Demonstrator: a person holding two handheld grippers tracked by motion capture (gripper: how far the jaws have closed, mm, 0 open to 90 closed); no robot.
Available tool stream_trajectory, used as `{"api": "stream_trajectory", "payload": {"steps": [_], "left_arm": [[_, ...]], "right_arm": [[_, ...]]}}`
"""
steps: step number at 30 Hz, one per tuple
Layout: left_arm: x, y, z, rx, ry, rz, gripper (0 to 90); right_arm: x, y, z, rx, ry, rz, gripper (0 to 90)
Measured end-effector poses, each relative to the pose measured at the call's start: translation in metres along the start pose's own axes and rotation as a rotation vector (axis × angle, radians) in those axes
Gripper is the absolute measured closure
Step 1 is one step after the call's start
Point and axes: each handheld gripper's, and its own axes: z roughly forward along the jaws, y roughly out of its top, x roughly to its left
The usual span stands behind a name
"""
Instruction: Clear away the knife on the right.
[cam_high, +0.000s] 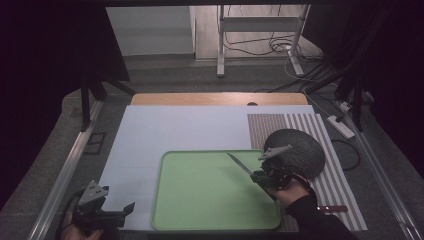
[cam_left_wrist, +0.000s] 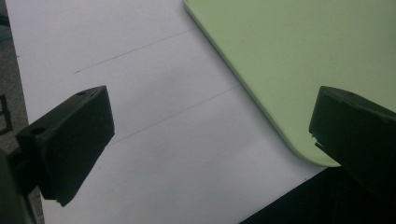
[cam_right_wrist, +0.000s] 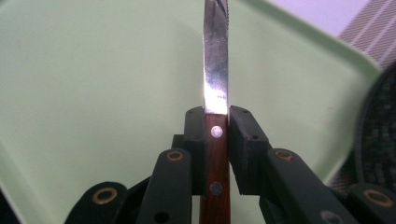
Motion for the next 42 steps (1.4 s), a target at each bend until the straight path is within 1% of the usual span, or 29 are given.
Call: {"api": "stream_trajectory", "payload": {"steps": [2, 3, 4, 11, 13, 15, 16, 17, 18, 19, 20, 23, 24, 25, 26, 27, 28, 29, 30, 31, 32, 33, 34, 35, 36, 38, 39, 40, 42], "left_arm": [[0.000, 0.000, 0.000, -0.001, -0.002, -0.002, 0.6], [0.000, 0.000, 0.000, -0.001, -0.002, -0.002, 0.6], [0.000, 0.000, 0.000, -0.002, -0.003, -0.003, 0.6], [0.000, 0.000, 0.000, -0.004, -0.005, -0.002, 0.6], [0.000, 0.000, 0.000, -0.004, -0.005, 0.000, 0.6], [0.000, 0.000, 0.000, -0.005, -0.006, 0.001, 0.6], [0.000, 0.000, 0.000, -0.005, -0.006, 0.001, 0.6], [0.000, 0.000, 0.000, -0.005, -0.006, 0.001, 0.6], [0.000, 0.000, 0.000, -0.005, -0.006, 0.001, 0.6], [0.000, 0.000, 0.000, -0.005, -0.006, 0.001, 0.7], [0.000, 0.000, 0.000, -0.005, -0.006, 0.001, 0.7], [0.000, 0.000, 0.000, -0.004, -0.005, 0.002, 0.6], [0.000, 0.000, 0.000, -0.003, -0.004, 0.002, 0.6], [0.000, 0.000, 0.000, -0.002, -0.003, 0.002, 0.6], [0.000, 0.000, 0.000, -0.002, -0.003, 0.002, 0.7], [0.000, 0.000, 0.000, -0.002, -0.003, 0.001, 0.7], [0.000, 0.000, 0.000, -0.001, -0.003, 0.002, 0.7], [0.000, 0.000, 0.000, 0.000, -0.003, 0.001, 0.7], [0.000, 0.000, 0.000, 0.000, -0.003, 0.001, 0.7], [0.000, 0.000, 0.000, -0.001, -0.002, 0.002, 0.7], [0.000, 0.000, 0.000, -0.001, -0.001, 0.003, 0.6], [0.000, 0.000, 0.000, 0.000, -0.001, 0.004, 0.6], [0.000, 0.000, 0.000, 0.002, -0.001, 0.004, 0.7], [0.000, 0.000, 0.000, 0.002, -0.001, 0.004, 0.7], [0.000, 0.000, 0.000, 0.001, -0.001, 0.006, 0.7], [0.000, 0.000, 0.000, 0.002, 0.000, 0.006, 0.7], [0.000, 0.000, 0.000, 0.002, 0.000, 0.006, 0.7], [-0.001, 0.000, 0.000, 0.001, 0.000, 0.008, 0.7], [-0.001, 0.000, 0.000, 0.001, -0.001, 0.008, 0.7]], "right_arm": [[0.005, -0.001, 0.005, 0.017, -0.004, -0.015, 77.6], [0.005, -0.001, 0.005, 0.017, -0.004, -0.015, 77.6], [0.006, -0.002, 0.009, 0.030, -0.012, -0.021, 77.5], [0.005, -0.006, 0.022, 0.064, -0.036, -0.033, 77.4], [0.005, -0.008, 0.029, 0.091, -0.040, -0.036, 77.4], [0.005, -0.008, 0.031, 0.099, -0.041, -0.038, 77.4], [0.005, -0.010, 0.035, 0.122, -0.045, -0.047, 77.3], [0.005, -0.010, 0.035, 0.122, -0.045, -0.047, 77.3], [0.005, -0.011, 0.038, 0.147, -0.047, -0.056, 77.1], [0.005, -0.011, 0.038, 0.147, -0.047, -0.056, 77.1], [0.006, -0.011, 0.039, 0.156, -0.051, -0.069, 76.9], [0.006, -0.011, 0.039, 0.158, -0.045, -0.068, 76.3], [0.006, -0.010, 0.037, 0.151, -0.033, -0.062, 73.5], [0.005, -0.007, 0.031, 0.110, -0.014, -0.047, 68.3], [0.003, -0.005, 0.026, 0.089, -0.017, -0.048, 67.5], [0.002, -0.004, 0.022, 0.073, -0.021, -0.048, 68.1], [0.000, -0.002, 0.019, 0.062, -0.012, -0.048, 73.3], [0.000, -0.002, 0.019, 0.062, -0.012, -0.048, 73.3], [-0.001, 0.000, 0.016, 0.055, 0.029, -0.048, 87.2], [-0.001, 0.000, 0.016, 0.055, 0.029, -0.048, 87.2], [0.003, 0.003, 0.020, 0.076, 0.058, -0.079, 89.6], [0.003, 0.003, 0.020, 0.076, 0.058, -0.079, 89.6], [0.010, 0.007, 0.028, 0.107, 0.075, -0.120, 89.6], [0.010, 0.007, 0.028, 0.107, 0.075, -0.120, 89.6], [0.017, 0.011, 0.038, 0.128, 0.079, -0.157, 89.6], [0.021, 0.013, 0.047, 0.149, 0.065, -0.184, 89.6], [0.021, 0.013, 0.047, 0.149, 0.065, -0.184, 89.6], [0.021, 0.013, 0.054, 0.173, 0.057, -0.192, 89.6], [0.019, 0.011, 0.056, 0.195, 0.046, -0.191, 89.6]]}}
